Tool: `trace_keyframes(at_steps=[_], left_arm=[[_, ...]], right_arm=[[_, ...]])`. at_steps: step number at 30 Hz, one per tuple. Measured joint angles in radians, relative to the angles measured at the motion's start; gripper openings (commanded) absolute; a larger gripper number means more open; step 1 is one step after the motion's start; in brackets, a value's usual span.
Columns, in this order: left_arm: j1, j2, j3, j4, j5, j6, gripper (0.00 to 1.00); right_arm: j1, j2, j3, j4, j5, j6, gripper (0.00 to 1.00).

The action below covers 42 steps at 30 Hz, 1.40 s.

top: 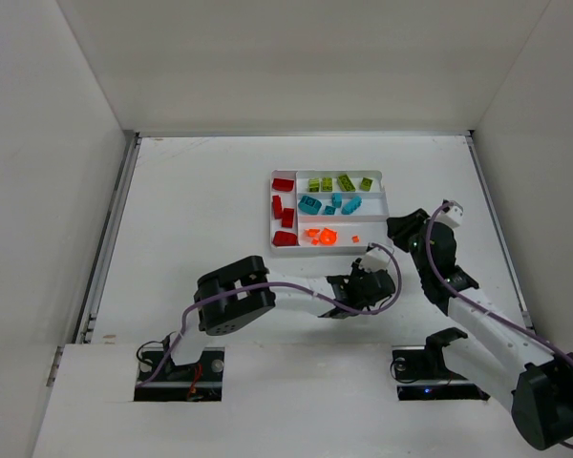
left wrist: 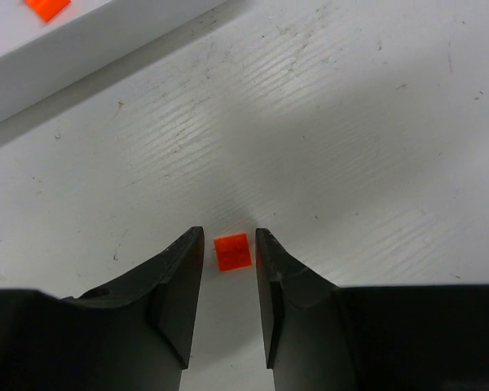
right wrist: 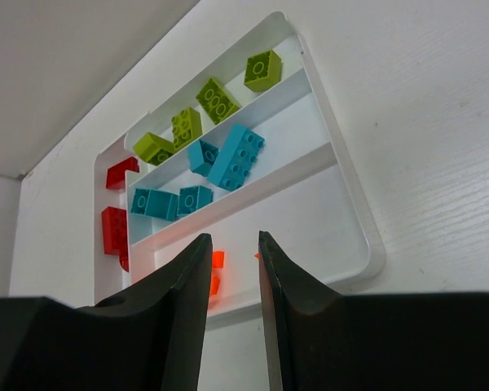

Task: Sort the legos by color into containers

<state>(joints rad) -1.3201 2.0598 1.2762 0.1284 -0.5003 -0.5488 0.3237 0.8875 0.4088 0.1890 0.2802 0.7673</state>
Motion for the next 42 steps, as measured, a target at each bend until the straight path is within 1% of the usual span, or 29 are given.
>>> trace_keyframes(at_steps=[7,10,12,14,16,19,27,32,37,42], left_arm=[[-0.004,0.005,0.003,-0.005,-0.029,-0.002,0.20],[-0.010,0.009,0.008,-0.014,-0.047,-0.002,0.20],[-0.018,0.014,0.014,-0.023,-0.064,-0.001,0.20],[-0.025,0.021,0.022,-0.029,-0.082,0.001,0.22],[-0.031,0.024,0.025,-0.034,-0.095,0.003,0.24],[-0.039,0.028,0.028,-0.036,-0.111,0.005,0.25],[-0.042,0.034,0.033,-0.036,-0.127,0.005,0.13],[-0.041,0.031,0.032,-0.040,-0.137,0.010,0.13],[-0.023,-0.021,-0.010,-0.071,-0.137,0.025,0.13],[0.035,-0.088,-0.024,-0.058,-0.138,0.044,0.13]], right_arm=[[0.000,-0.024,0.000,-0.001,-0.001,0.000,0.37],[0.000,-0.048,-0.003,0.000,-0.001,0.001,0.40],[0.000,-0.063,-0.010,0.000,-0.001,0.002,0.43],[0.000,-0.069,-0.016,-0.002,-0.001,0.005,0.46],[0.000,-0.069,-0.018,-0.002,-0.001,0.007,0.46],[0.000,-0.070,-0.018,-0.002,-0.001,0.008,0.46],[0.000,-0.076,-0.018,-0.002,-0.001,0.008,0.46],[-0.002,-0.078,-0.019,-0.002,-0.001,0.012,0.46],[-0.002,-0.077,-0.030,-0.002,-0.001,0.018,0.46],[-0.004,-0.076,-0.032,-0.001,-0.001,0.021,0.46]])
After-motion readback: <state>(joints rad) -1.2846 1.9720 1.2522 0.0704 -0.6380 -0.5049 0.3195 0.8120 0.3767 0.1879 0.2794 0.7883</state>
